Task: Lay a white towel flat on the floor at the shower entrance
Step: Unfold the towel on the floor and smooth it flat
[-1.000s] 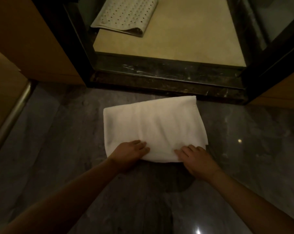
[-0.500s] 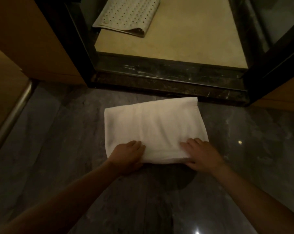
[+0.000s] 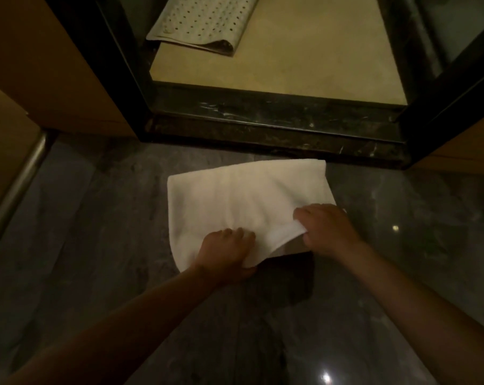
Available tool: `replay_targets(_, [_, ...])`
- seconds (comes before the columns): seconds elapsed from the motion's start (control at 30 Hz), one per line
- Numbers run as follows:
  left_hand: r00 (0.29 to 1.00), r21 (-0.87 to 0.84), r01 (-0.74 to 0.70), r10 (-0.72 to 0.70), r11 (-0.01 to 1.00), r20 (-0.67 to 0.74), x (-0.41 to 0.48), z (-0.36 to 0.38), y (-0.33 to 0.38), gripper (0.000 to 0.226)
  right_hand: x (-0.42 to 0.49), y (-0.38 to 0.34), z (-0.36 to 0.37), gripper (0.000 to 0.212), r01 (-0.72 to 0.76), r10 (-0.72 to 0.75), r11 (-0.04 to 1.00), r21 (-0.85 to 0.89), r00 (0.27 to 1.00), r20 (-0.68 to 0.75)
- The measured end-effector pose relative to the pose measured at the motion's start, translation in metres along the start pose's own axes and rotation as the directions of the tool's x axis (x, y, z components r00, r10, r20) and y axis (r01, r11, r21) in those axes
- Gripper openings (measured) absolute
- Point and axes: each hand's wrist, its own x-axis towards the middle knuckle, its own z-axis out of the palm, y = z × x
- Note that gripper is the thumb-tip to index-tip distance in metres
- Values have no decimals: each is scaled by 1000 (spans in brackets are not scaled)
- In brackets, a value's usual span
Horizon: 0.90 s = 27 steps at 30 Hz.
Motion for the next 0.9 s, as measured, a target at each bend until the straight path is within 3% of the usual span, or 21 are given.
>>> replay_targets(0.07, [1000, -4, 18, -18, 1000, -13, 7, -4, 12, 48, 3, -3, -5, 21, 51, -52, 998, -27, 998, -42])
replay_targets(0.2, [992, -65, 107, -110, 992, -54, 15, -16, 16, 28, 3, 5, -8, 48, 99, -104, 984, -146, 994, -23])
replay_targets(0.33, [979, -63, 148, -156, 987, -133, 22, -25, 12, 28, 3, 9, -11, 39, 58, -63, 979, -197, 998, -18])
replay_targets(0.47, [983, -26, 179, -179, 984, -30, 23, -21, 13, 22, 2, 13, -25, 37, -61, 31, 980, -190, 987, -157])
replay_targets(0.57, [978, -60, 205, -207, 977, -35, 22, -23, 8, 26, 10, 9, -38, 36, -240, 245, 969, 60, 902, -354])
replay_targets(0.63, [962, -150, 254, -266, 955, -65, 22, -30, 2, 35, 25, -4, -45, 40, -263, 336, 935, 238, 869, -363])
replay_targets(0.73, [913, -321, 296, -366, 899, -182, 25, -44, -2, 49, 52, -31, -55, 35, -135, 243, 952, 273, 878, -411])
replay_targets(0.8, [836, -524, 331, -501, 785, -223, 33, -63, -1, 61, 68, -52, -61, 31, -33, 144, 966, 256, 891, -430])
replay_targets(0.83, [793, -618, 308, -554, 724, -253, 40, -73, -2, 64, 75, -62, -63, 28, 9, 95, 973, 231, 897, -432])
replay_targets(0.9, [753, -676, 222, -564, 703, -339, 54, -92, -8, 61, 88, -76, -62, 22, 79, 24, 975, 209, 893, -449])
